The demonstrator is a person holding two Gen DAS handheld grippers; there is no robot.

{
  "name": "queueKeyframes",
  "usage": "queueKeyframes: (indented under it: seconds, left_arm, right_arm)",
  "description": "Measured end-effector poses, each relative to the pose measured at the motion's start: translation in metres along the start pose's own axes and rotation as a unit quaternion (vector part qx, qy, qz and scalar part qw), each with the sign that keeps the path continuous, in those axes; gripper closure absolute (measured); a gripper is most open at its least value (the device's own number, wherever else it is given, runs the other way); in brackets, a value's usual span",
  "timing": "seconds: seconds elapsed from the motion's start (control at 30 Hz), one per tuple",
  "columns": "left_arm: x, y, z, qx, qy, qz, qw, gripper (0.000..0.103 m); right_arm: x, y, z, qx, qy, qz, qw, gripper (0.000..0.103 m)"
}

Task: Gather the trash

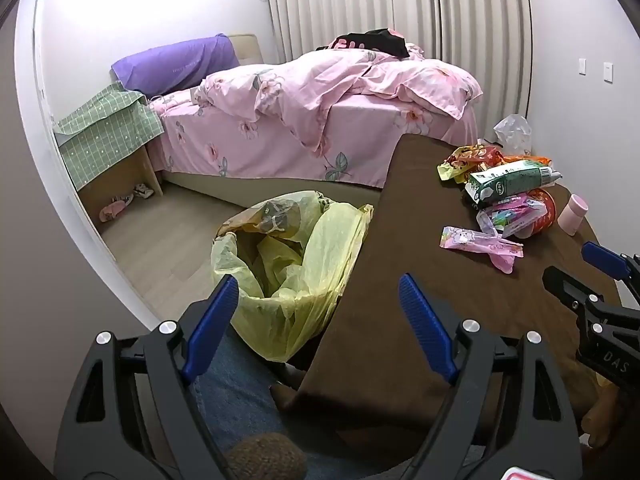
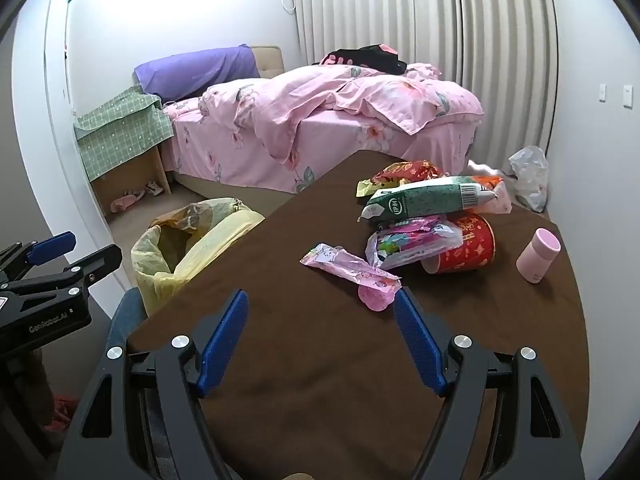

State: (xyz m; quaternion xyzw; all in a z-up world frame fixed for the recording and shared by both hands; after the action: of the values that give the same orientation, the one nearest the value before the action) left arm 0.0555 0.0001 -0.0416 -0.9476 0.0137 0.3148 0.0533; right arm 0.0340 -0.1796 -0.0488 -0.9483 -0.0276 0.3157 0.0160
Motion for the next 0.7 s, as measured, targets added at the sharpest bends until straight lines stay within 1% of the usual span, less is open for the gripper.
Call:
queueKeyframes:
  seconds: [0.07, 0.7]
  left_arm:
    - [-0.0007, -0.0001, -0.0009, 0.000, 0.007, -0.001, 1.0000, 0.025]
    - [0.0009, -0.0002, -0.0005, 0.000, 0.006, 0.000, 1.0000, 0.025]
  right_arm:
    - [-0.0008, -0.0002, 0.0004, 0.000, -0.001, -0.001, 1.000, 0.031]
    - [0.0022, -0.0011, 0.0006, 0.004, -0.002, -0.003, 1.000, 0.031]
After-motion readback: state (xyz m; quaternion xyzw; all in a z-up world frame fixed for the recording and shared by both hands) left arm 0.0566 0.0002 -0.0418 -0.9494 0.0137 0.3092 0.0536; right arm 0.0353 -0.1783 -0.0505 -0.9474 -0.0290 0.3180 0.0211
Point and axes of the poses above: each gripper's, at about its wrist camera, not at the fingertips, and x roughly the way its jaws point, y to its right, z to its underside, the point moved 7 cm from there along x, roughly the way its jaws point
